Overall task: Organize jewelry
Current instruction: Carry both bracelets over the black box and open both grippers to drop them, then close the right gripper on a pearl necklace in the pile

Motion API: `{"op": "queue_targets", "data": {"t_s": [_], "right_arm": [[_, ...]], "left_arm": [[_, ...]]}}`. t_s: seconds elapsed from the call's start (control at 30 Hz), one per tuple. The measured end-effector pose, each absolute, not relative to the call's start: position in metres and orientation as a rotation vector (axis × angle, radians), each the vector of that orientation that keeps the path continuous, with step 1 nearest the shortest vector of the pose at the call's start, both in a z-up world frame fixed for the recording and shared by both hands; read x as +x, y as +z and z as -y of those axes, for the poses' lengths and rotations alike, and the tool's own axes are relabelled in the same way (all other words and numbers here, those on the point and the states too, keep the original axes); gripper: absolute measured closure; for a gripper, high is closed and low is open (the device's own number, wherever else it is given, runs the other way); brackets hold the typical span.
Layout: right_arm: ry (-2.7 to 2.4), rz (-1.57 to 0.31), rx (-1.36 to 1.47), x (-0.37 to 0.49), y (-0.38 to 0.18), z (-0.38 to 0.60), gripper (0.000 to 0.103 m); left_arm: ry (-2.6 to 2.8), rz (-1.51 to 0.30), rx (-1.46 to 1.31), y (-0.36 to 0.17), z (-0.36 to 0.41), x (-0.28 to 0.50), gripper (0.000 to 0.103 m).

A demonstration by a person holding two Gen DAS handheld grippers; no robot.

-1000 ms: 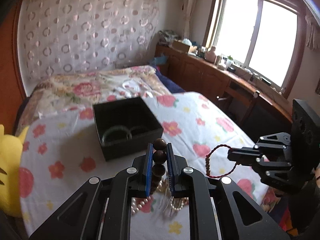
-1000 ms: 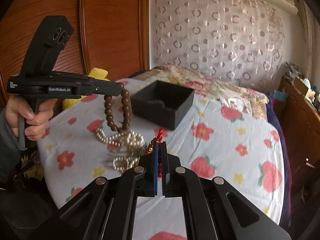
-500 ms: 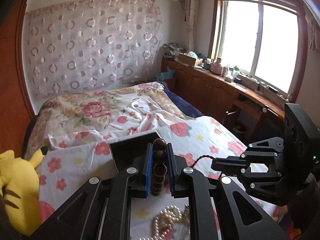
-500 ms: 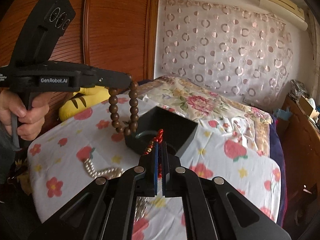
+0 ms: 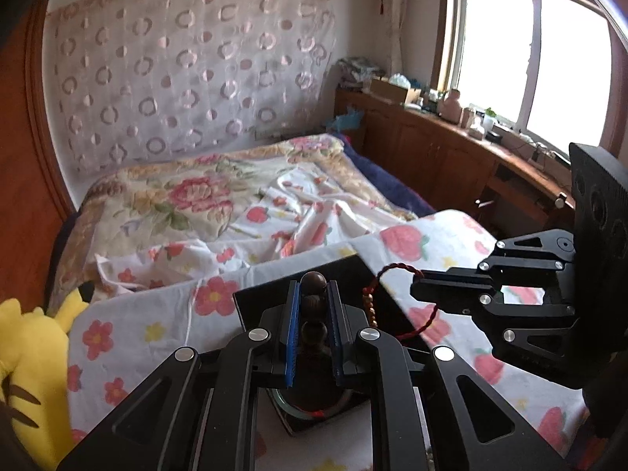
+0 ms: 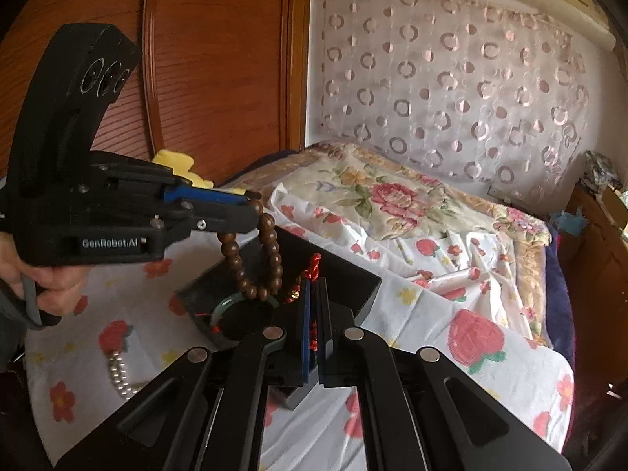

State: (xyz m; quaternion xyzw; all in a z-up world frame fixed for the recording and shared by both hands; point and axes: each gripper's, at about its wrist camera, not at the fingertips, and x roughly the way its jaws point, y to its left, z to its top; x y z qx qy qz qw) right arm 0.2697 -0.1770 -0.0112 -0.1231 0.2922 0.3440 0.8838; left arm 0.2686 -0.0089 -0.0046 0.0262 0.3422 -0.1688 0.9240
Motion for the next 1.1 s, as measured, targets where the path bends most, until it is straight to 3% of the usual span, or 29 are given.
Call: {"op": "queue_targets", "data": {"t_s": [0.5, 0.57, 0.67, 0.8, 0.93, 1.1], "right_arm": [[0.758, -0.676, -0.268, 0.297, -0.035, 0.156, 0.099], [0.748, -0.677, -0.27, 0.296, -0.035, 0.158, 0.098], [0.741, -0.676, -0.249, 0.295, -0.032, 0.163, 0.078], [0.724, -0.658, -0.24, 0.283, -0.025, 0.172, 0.077], [0.711, -0.644, -0.236, 0.264, -0.02, 0.185, 0.077], [0.701, -0.66, -0.233, 0.227, -0.026, 0.203, 0.077]], "left_arm": [[-0.309, -0.758, 0.051, -0.028, 0.0, 0.297, 0.09], [-0.298, -0.756, 0.05, -0.028, -0.003, 0.296, 0.085], [-0.285, -0.749, 0.041, -0.026, -0.007, 0.29, 0.075], [-0.26, -0.738, 0.036, -0.024, -0.014, 0.272, 0.068], [-0.236, -0.735, 0.041, -0.029, -0.02, 0.245, 0.055], [-0.224, -0.747, 0.029, -0.041, -0.026, 0.204, 0.055]]}}
